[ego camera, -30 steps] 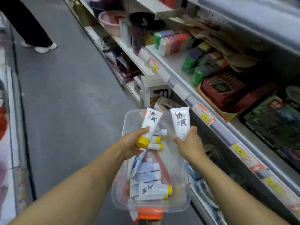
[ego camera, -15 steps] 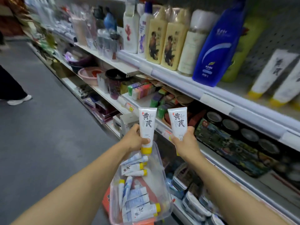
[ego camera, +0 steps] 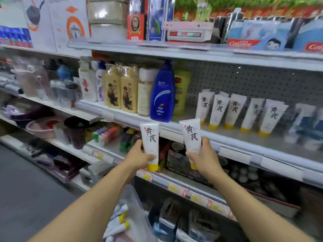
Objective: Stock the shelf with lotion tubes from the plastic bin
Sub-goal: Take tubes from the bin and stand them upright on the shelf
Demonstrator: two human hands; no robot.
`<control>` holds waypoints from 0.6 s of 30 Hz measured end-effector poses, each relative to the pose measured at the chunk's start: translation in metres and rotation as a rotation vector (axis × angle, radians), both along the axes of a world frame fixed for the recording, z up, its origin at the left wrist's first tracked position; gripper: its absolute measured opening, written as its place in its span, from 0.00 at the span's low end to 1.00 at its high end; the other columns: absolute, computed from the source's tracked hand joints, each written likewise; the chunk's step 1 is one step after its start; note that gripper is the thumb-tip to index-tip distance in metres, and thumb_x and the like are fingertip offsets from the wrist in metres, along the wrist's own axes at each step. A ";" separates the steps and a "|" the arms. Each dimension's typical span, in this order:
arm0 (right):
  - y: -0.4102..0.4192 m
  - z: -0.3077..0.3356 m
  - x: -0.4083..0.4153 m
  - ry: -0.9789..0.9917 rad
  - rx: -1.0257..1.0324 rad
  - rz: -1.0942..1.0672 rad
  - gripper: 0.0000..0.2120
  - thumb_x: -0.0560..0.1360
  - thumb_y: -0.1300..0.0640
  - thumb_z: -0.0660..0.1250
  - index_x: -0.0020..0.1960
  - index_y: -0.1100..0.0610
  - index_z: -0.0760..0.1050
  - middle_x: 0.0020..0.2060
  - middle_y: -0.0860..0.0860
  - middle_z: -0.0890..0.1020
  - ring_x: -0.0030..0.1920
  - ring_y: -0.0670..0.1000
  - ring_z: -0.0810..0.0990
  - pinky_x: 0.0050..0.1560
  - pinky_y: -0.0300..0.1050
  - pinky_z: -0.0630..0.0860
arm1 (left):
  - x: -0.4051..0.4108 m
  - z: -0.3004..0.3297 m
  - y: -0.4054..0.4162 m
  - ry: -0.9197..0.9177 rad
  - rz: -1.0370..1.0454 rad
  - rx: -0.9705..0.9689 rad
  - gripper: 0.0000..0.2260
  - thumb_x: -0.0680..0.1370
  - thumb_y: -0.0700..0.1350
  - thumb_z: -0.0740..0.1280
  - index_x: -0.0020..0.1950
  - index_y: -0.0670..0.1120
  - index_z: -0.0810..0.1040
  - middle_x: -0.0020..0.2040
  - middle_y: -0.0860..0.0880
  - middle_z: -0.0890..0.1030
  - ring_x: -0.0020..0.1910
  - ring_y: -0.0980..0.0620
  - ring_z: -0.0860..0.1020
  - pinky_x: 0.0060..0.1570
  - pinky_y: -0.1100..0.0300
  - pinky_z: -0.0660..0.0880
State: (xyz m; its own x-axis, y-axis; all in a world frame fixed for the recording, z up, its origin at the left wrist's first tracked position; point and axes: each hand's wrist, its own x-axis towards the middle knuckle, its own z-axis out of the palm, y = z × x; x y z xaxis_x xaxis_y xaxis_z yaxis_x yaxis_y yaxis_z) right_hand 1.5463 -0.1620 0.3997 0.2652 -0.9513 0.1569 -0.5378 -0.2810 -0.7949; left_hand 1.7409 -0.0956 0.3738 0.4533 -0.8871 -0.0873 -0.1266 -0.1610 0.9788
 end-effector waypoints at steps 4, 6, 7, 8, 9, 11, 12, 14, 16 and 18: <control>-0.007 0.018 -0.033 -0.004 -0.073 -0.058 0.17 0.73 0.58 0.68 0.56 0.54 0.63 0.55 0.50 0.73 0.50 0.51 0.72 0.32 0.37 0.67 | -0.028 0.023 -0.020 -0.014 -0.093 -0.032 0.21 0.73 0.35 0.68 0.63 0.46 0.67 0.59 0.47 0.76 0.56 0.48 0.76 0.55 0.50 0.75; -0.014 0.024 -0.050 0.010 -0.117 -0.106 0.19 0.72 0.58 0.69 0.58 0.56 0.65 0.57 0.53 0.73 0.51 0.51 0.71 0.33 0.38 0.66 | -0.041 0.032 -0.032 -0.026 -0.129 -0.055 0.23 0.73 0.36 0.68 0.65 0.46 0.66 0.61 0.47 0.75 0.57 0.49 0.75 0.57 0.50 0.74; -0.017 0.027 -0.058 0.021 -0.126 -0.132 0.19 0.72 0.58 0.69 0.59 0.57 0.65 0.57 0.53 0.73 0.51 0.51 0.71 0.35 0.40 0.67 | -0.049 0.037 -0.038 -0.029 -0.146 -0.061 0.23 0.73 0.36 0.68 0.66 0.47 0.66 0.62 0.46 0.75 0.57 0.49 0.74 0.57 0.50 0.75; -0.020 0.030 -0.066 0.026 -0.129 -0.155 0.20 0.72 0.57 0.70 0.60 0.57 0.65 0.58 0.54 0.73 0.53 0.52 0.71 0.38 0.42 0.67 | -0.055 0.042 -0.044 -0.039 -0.164 -0.066 0.23 0.74 0.36 0.68 0.66 0.47 0.65 0.62 0.46 0.74 0.57 0.49 0.74 0.56 0.50 0.75; -0.024 0.033 -0.075 0.029 -0.128 -0.175 0.21 0.72 0.57 0.70 0.61 0.57 0.64 0.59 0.54 0.73 0.55 0.53 0.72 0.42 0.44 0.69 | -0.062 0.045 -0.051 -0.047 -0.179 -0.067 0.23 0.74 0.35 0.68 0.65 0.47 0.65 0.62 0.46 0.74 0.57 0.49 0.74 0.55 0.51 0.75; -0.032 0.038 -0.091 0.030 -0.130 -0.209 0.23 0.72 0.57 0.70 0.62 0.57 0.64 0.61 0.54 0.73 0.59 0.55 0.73 0.47 0.45 0.70 | -0.076 0.052 -0.065 -0.056 -0.214 -0.065 0.22 0.74 0.35 0.68 0.64 0.47 0.65 0.63 0.45 0.74 0.58 0.47 0.75 0.57 0.48 0.75; -0.036 0.041 -0.099 0.029 -0.135 -0.227 0.23 0.72 0.57 0.70 0.63 0.57 0.64 0.61 0.54 0.73 0.59 0.55 0.73 0.49 0.45 0.70 | -0.083 0.055 -0.072 -0.066 -0.229 -0.066 0.22 0.74 0.35 0.68 0.63 0.48 0.65 0.63 0.45 0.74 0.59 0.45 0.75 0.59 0.46 0.74; -0.045 0.045 -0.115 0.031 -0.142 -0.260 0.23 0.72 0.57 0.70 0.63 0.57 0.64 0.61 0.54 0.73 0.59 0.55 0.73 0.49 0.45 0.70 | -0.098 0.061 -0.087 -0.098 -0.247 -0.074 0.22 0.73 0.36 0.69 0.63 0.48 0.65 0.62 0.45 0.75 0.59 0.45 0.75 0.58 0.45 0.75; -0.056 0.047 -0.129 0.026 -0.146 -0.287 0.23 0.72 0.57 0.70 0.62 0.57 0.64 0.61 0.54 0.73 0.59 0.55 0.73 0.48 0.45 0.69 | -0.114 0.066 -0.102 -0.142 -0.261 -0.077 0.22 0.73 0.37 0.70 0.62 0.48 0.65 0.60 0.45 0.75 0.57 0.45 0.76 0.56 0.47 0.76; -0.065 0.048 -0.143 0.017 -0.152 -0.316 0.22 0.72 0.57 0.70 0.62 0.58 0.64 0.61 0.54 0.73 0.59 0.55 0.73 0.48 0.45 0.69 | -0.129 0.070 -0.116 -0.156 -0.269 -0.085 0.22 0.73 0.37 0.70 0.63 0.47 0.66 0.60 0.46 0.75 0.58 0.46 0.75 0.56 0.48 0.75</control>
